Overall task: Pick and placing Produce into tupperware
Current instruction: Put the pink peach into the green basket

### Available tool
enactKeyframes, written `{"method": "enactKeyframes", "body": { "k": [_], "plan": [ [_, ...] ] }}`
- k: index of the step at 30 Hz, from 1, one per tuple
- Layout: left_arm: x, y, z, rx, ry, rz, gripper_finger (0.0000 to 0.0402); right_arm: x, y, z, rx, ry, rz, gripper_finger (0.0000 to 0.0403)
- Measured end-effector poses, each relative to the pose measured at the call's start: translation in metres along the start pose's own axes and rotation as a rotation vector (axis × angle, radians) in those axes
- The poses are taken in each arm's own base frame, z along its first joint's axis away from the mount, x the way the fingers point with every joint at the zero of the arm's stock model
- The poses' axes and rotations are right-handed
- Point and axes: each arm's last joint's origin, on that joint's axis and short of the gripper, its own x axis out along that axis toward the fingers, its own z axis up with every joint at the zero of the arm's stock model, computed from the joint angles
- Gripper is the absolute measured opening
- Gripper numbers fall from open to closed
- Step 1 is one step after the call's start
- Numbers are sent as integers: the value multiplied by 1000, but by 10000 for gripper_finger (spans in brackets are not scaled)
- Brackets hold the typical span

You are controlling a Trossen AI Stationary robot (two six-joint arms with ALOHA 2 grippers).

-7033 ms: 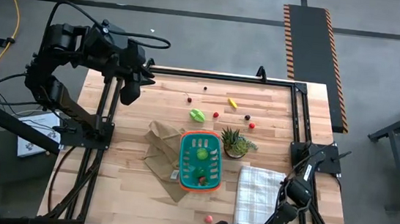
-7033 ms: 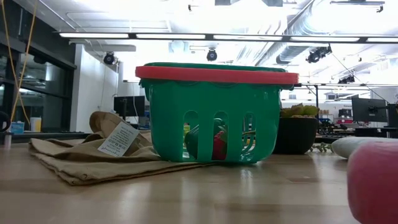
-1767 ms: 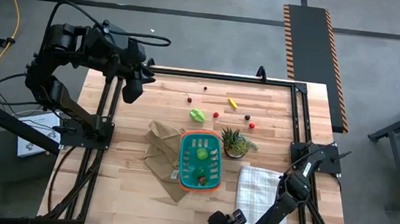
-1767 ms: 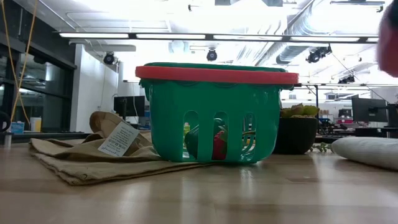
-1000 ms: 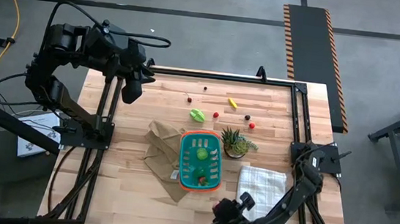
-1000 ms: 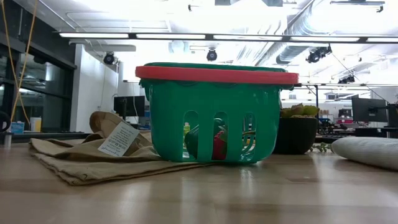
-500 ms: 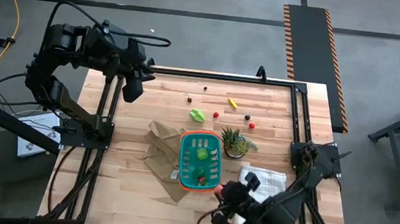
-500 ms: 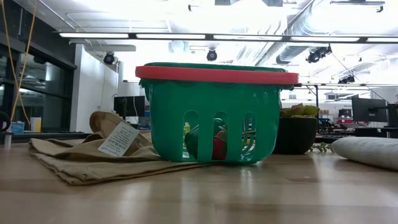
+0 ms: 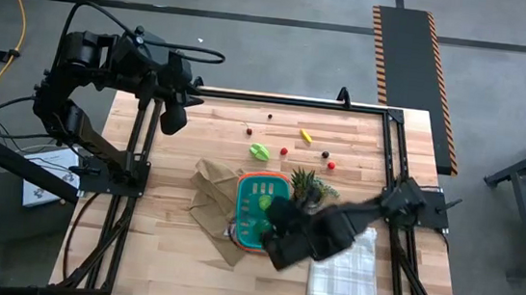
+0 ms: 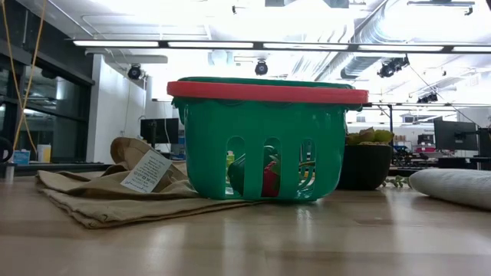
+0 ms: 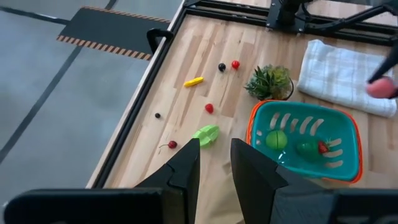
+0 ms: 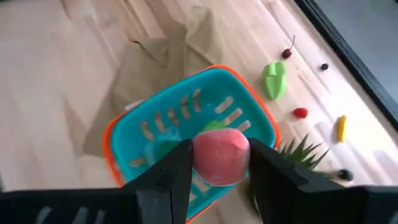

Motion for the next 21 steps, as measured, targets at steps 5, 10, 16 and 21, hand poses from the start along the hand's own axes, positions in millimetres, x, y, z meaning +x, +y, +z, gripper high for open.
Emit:
{"method": "enactKeyframes", "body": {
  "k": [5,10,16,21],
  "plan": [
    [0,0,0,48,0,0,81,22,-19,23,-44,51,14,128],
    [0,0,0,91,0,0,81,44,-39,45,-68,115,105,128],
    [0,0,0,137,0,0,81,64,-63,65,-72,189,260,128],
    [0,0,0,160,0,0,81,74,-77,75,-82,251,415,128]
  ]
}}
